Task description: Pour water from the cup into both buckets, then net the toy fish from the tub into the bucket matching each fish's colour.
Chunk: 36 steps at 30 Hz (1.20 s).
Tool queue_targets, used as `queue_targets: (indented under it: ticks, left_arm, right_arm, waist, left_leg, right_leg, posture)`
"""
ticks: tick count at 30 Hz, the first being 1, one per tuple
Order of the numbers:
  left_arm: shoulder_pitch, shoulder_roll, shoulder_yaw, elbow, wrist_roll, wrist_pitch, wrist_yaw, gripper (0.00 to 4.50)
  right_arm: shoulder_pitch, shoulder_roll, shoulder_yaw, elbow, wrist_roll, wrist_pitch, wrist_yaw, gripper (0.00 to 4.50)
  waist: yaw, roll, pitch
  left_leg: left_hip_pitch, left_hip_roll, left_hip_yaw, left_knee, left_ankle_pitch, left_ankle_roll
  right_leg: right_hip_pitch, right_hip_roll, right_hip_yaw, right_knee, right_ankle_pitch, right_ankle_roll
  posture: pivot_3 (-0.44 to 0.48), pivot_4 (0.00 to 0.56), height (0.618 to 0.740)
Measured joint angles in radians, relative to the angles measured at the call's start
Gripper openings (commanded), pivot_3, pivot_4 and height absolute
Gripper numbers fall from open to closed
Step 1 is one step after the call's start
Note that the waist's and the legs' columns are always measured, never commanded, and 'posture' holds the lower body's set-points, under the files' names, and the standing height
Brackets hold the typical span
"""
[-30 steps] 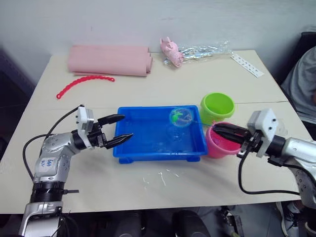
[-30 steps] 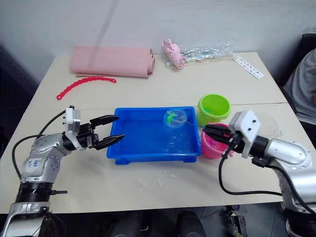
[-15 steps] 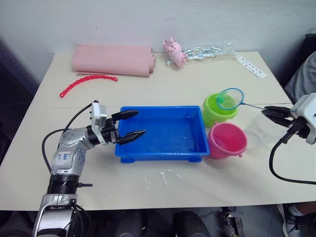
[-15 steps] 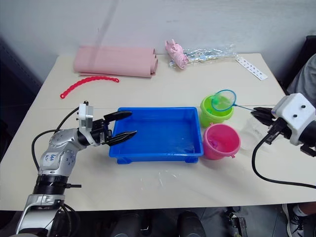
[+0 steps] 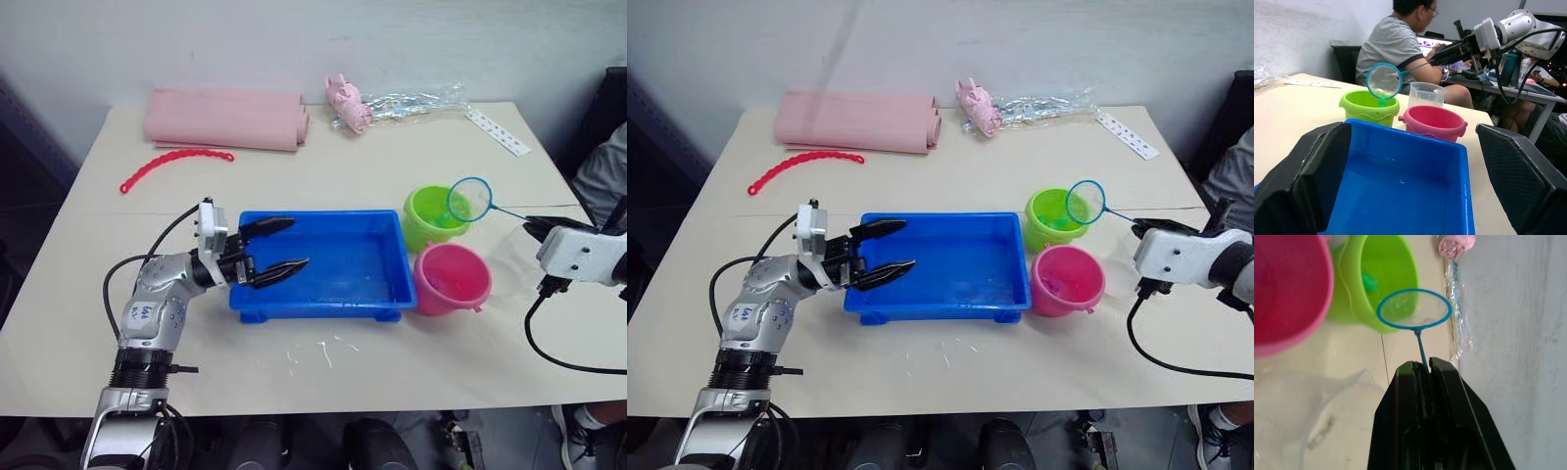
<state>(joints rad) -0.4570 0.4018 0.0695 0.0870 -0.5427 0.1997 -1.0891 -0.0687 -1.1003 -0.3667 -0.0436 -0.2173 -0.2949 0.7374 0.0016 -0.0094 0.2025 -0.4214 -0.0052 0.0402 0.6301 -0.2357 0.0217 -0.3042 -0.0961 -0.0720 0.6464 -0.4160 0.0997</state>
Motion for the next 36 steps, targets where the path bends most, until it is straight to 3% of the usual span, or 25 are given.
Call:
queue_targets:
  ticks: [5, 9, 14, 19, 23, 26, 29, 36]
  left_arm:
    - [0.000, -0.009, -0.003, 0.001, 0.001, -0.002, 0.013, 4.47]
    - [-0.001, -0.011, -0.003, 0.002, 0.003, -0.013, 0.015, 4.47]
    - [0.002, 0.009, 0.011, 0.001, -0.014, -0.015, -0.007, 4.47]
    - [0.040, 0.099, 0.126, -0.035, -0.148, 0.119, -0.018, 4.47]
    - [0.115, 0.205, 0.207, -0.087, -0.200, 0.181, -0.035, 4.47]
    - [0.206, 0.312, 0.222, -0.128, -0.183, 0.152, -0.130, 4.47]
    - [0.334, 0.420, 0.251, -0.186, -0.145, 0.081, -0.253, 4.47]
    - [0.508, 0.444, 0.281, -0.301, -0.143, 0.067, -0.301, 4.47]
  right_arm:
    - [-0.017, -0.040, 0.006, 0.053, -0.107, -0.077, -0.088, 0.00]
    - [-0.065, -0.027, 0.016, 0.071, -0.068, -0.090, -0.102, 0.00]
    - [-0.114, 0.078, 0.015, 0.025, 0.253, 0.094, 0.016, 0.00]
    - [-0.102, 0.134, 0.010, -0.101, 0.672, 0.409, 0.197, 0.00]
    - [-0.061, 0.136, 0.012, -0.206, 0.847, 0.568, 0.295, 0.00]
    - [-0.056, 0.169, 0.075, -0.241, 0.841, 0.501, 0.388, 0.00]
    - [-0.013, 0.280, 0.205, -0.264, 0.824, 0.437, 0.459, 0.00]
    - [0.059, 0.360, 0.423, -0.265, 0.697, 0.318, 0.546, 0.00]
  waist:
    - [0.000, 0.000, 0.000]
    - [-0.003, 0.000, 0.000]
    - [-0.001, 0.000, 0.000]
    - [-0.003, 0.000, 0.000]
    - [-0.003, 0.000, 0.000]
    - [-0.004, -0.003, -0.001]
    - [-0.005, -0.002, -0.001]
    - [-0.003, -0.001, 0.000]
  left_leg:
    - [0.000, 0.000, 0.000, 0.000, 0.000, 0.000]
    - [0.000, 0.000, 0.000, 0.000, 0.000, 0.000]
    - [0.000, 0.001, -0.001, 0.000, 0.000, 0.000]
    - [0.000, 0.001, -0.002, 0.000, 0.000, 0.000]
    - [0.000, 0.001, -0.002, -0.001, 0.000, 0.000]
    - [0.001, 0.001, -0.002, -0.001, 0.000, 0.000]
    - [0.001, 0.001, -0.002, -0.001, -0.001, 0.000]
    - [0.001, 0.000, -0.003, -0.001, -0.001, 0.001]
  right_leg:
    - [0.000, 0.000, 0.000, 0.000, 0.000, 0.000]
    - [0.000, 0.000, 0.000, 0.000, 0.000, 0.000]
    - [0.001, 0.001, -0.001, 0.001, 0.000, 0.000]
    - [0.001, 0.001, -0.001, 0.003, 0.000, 0.000]
    - [0.001, 0.000, -0.001, 0.000, 0.000, 0.000]
    - [0.002, 0.000, -0.001, -0.002, 0.000, 0.000]
    - [0.001, 0.000, 0.000, -0.002, 0.000, 0.000]
    - [0.001, -0.001, 0.001, -0.002, 0.000, 0.000]
  posture:
    - [0.000, 0.150, 0.740]
    - [0.000, 0.150, 0.740]
    - [0.000, 0.150, 0.740]
    - [0.000, 0.150, 0.740]
    - [0.000, 0.150, 0.740]
    - [0.000, 0.150, 0.740]
    - [0.000, 0.150, 0.740]
    - [0.000, 0.150, 0.740]
